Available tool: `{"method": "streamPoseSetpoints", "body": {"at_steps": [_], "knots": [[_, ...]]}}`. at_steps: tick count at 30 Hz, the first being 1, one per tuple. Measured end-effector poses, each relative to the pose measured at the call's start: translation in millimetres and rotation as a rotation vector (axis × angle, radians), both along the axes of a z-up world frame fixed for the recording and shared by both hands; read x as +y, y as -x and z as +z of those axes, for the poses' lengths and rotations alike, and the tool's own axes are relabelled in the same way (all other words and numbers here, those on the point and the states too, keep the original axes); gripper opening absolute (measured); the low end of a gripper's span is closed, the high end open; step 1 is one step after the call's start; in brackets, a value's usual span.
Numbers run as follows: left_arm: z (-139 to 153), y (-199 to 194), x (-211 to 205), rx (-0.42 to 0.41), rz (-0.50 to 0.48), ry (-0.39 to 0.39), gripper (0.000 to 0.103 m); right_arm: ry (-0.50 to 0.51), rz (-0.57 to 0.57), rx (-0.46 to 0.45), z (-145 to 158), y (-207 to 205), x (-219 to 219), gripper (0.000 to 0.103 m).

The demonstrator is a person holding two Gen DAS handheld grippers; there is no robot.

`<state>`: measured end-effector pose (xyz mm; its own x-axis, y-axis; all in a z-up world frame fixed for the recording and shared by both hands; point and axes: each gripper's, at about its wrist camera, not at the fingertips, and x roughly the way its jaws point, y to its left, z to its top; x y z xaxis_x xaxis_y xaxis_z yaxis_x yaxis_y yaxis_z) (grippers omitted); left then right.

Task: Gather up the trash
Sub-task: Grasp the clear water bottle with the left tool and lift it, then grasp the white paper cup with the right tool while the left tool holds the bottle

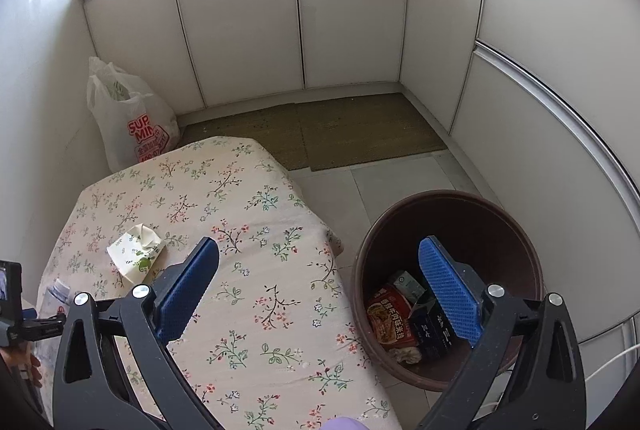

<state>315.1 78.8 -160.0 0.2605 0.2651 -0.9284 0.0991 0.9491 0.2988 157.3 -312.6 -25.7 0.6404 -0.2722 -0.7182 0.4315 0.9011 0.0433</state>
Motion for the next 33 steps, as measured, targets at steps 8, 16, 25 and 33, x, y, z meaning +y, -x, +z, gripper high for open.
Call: {"method": "streamPoseSetpoints", "body": {"at_steps": [8,16,25,33], "knots": [[-11,1,7,0.026,-0.019,0.042,0.073,0.019,0.058,0.043,-11,-14,19,0.096],[1,41,16,0.010,0.021,0.213,0.062,0.030,0.118,0.098,-24,-24,33,0.096],[60,124,-3,-0.012,0.104,0.697,0.060,-0.080,0.196,0.195,-61,-41,60,0.096],[110,122,19,-0.143,0.168,1.028,0.060,-0.393,0.347,0.231,-94,-73,103,0.096]]}}
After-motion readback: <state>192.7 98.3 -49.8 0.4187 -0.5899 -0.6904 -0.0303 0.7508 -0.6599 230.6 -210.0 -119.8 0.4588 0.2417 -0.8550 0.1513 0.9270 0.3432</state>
